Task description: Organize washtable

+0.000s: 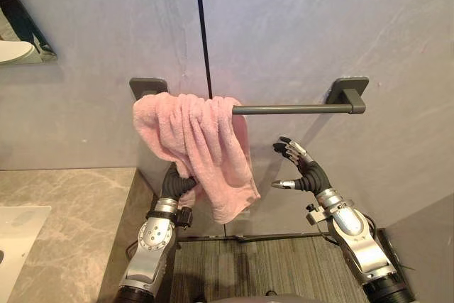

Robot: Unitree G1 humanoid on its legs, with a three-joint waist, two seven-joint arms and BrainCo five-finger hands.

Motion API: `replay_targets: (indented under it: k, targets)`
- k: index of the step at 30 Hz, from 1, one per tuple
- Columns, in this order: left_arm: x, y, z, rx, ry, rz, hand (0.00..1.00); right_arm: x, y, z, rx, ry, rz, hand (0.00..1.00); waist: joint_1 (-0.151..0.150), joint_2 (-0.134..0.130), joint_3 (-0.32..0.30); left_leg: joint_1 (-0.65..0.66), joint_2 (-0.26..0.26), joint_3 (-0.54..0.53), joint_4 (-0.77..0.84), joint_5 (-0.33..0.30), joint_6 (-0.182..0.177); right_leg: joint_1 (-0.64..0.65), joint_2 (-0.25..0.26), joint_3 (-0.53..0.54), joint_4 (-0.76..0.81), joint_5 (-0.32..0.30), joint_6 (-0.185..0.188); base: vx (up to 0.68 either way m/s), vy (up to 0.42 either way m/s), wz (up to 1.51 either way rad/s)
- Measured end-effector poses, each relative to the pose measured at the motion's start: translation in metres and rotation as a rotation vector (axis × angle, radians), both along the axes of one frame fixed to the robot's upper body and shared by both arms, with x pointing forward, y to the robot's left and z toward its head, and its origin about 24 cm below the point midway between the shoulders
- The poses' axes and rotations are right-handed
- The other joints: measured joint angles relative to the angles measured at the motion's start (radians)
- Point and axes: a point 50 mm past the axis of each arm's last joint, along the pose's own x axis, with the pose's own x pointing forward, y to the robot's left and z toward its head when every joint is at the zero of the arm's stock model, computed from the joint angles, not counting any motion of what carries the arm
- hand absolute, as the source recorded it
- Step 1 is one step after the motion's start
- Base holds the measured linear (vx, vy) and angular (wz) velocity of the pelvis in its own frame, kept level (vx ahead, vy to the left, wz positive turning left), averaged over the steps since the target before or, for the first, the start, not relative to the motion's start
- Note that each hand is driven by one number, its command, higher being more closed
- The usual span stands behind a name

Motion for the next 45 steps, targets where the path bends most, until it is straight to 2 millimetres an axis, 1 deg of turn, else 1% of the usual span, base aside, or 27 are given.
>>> replay_targets:
  k: [2, 5, 9, 11, 14, 18, 19, 23, 28, 33, 36, 45]
  targets:
    - [0.000, -0.001, -0.001, -0.004, 0.002, 0.002, 1.00, 0.004, 0.006, 0.004, 0.008, -0.015, 0.022, 0.00, 0.002, 0.000, 0.000, -0.003, 0.000, -0.006, 0.000, 0.001, 0.000, 0.000, 0.000, -0.006, 0.000, 0.000, 0.000, 0.00, -0.012, 0.09]
    - [0.000, -0.001, -0.003, -0.006, 0.011, 0.001, 1.00, 0.012, 0.022, 0.013, 0.022, -0.046, 0.094, 0.00, 0.004, -0.001, 0.000, -0.011, -0.001, -0.019, 0.001, 0.002, 0.000, 0.000, 0.000, -0.015, -0.002, 0.000, -0.001, 0.00, -0.011, 0.11]
    - [-0.001, -0.005, -0.004, -0.015, 0.018, -0.015, 1.00, 0.015, 0.033, 0.013, 0.028, -0.041, 0.131, 0.00, 0.013, -0.001, -0.001, -0.016, 0.000, -0.022, 0.002, 0.003, 0.000, 0.000, 0.000, -0.017, -0.003, 0.000, -0.001, 0.00, -0.004, 0.03]
    - [-0.001, -0.006, -0.008, -0.015, 0.035, -0.016, 1.00, 0.018, 0.039, 0.012, 0.035, -0.034, 0.144, 0.00, 0.021, -0.002, -0.001, -0.019, 0.000, -0.022, 0.001, 0.003, 0.000, 0.000, 0.000, -0.018, -0.003, -0.001, -0.001, 0.00, 0.000, 0.00]
    - [-0.001, -0.006, -0.010, -0.014, 0.041, -0.014, 1.00, 0.018, 0.041, 0.011, 0.045, -0.029, 0.147, 0.00, 0.029, -0.005, -0.003, -0.023, 0.000, -0.025, 0.000, 0.004, 0.000, 0.000, 0.000, -0.020, -0.003, -0.001, -0.001, -0.01, -0.002, 0.01]
    - [-0.001, -0.007, -0.010, -0.015, 0.041, -0.019, 1.00, 0.023, 0.050, 0.013, 0.041, -0.032, 0.176, 0.00, 0.029, -0.013, -0.008, -0.028, 0.000, -0.034, 0.000, 0.009, 0.001, -0.001, 0.000, -0.028, -0.003, -0.001, -0.001, -0.02, -0.008, 0.07]
    - [-0.001, -0.008, -0.011, -0.015, 0.041, -0.023, 1.00, 0.026, 0.053, 0.015, 0.047, -0.039, 0.180, 1.00, 0.030, -0.014, -0.009, -0.030, 0.000, -0.038, 0.000, 0.010, 0.001, -0.001, 0.000, -0.031, -0.003, -0.001, -0.002, -0.03, -0.010, 0.09]
    - [-0.001, -0.008, -0.011, -0.015, 0.041, -0.023, 1.00, 0.031, 0.059, 0.018, 0.061, -0.043, 0.188, 1.00, 0.033, -0.021, -0.012, -0.035, 0.001, -0.045, -0.002, 0.015, 0.000, -0.002, 0.001, -0.038, -0.003, -0.001, -0.002, -0.02, -0.007, 0.05]
    - [-0.001, -0.008, -0.011, -0.015, 0.041, -0.023, 1.00, 0.031, 0.062, 0.019, 0.069, -0.048, 0.188, 1.00, 0.043, -0.027, -0.017, -0.037, 0.002, -0.046, -0.002, 0.015, 0.000, -0.003, 0.001, -0.039, -0.003, -0.001, -0.002, 0.00, 0.000, 0.00]
    - [-0.001, -0.008, -0.011, -0.015, 0.041, -0.024, 1.00, 0.032, 0.065, 0.022, 0.071, -0.056, 0.199, 1.00, 0.046, -0.031, -0.019, -0.043, 0.002, -0.046, -0.002, 0.016, 0.000, -0.009, 0.002, -0.039, -0.003, -0.001, -0.002, 0.00, 0.000, 0.00]
    - [-0.001, -0.008, -0.011, -0.015, 0.041, -0.025, 1.00, 0.032, 0.066, 0.022, 0.070, -0.056, 0.202, 1.00, 0.055, -0.038, -0.024, -0.049, 0.004, -0.046, -0.002, 0.020, -0.002, -0.016, 0.004, -0.040, -0.002, 0.000, -0.003, 0.00, 0.000, 0.00]
    - [-0.001, -0.007, -0.010, -0.015, 0.039, -0.016, 1.00, 0.035, 0.063, 0.025, 0.076, -0.069, 0.193, 1.00, 0.056, -0.039, -0.024, -0.038, 0.006, -0.046, -0.022, 0.033, -0.003, -0.016, 0.008, -0.039, -0.001, 0.000, -0.003, 0.00, 0.000, 0.00]
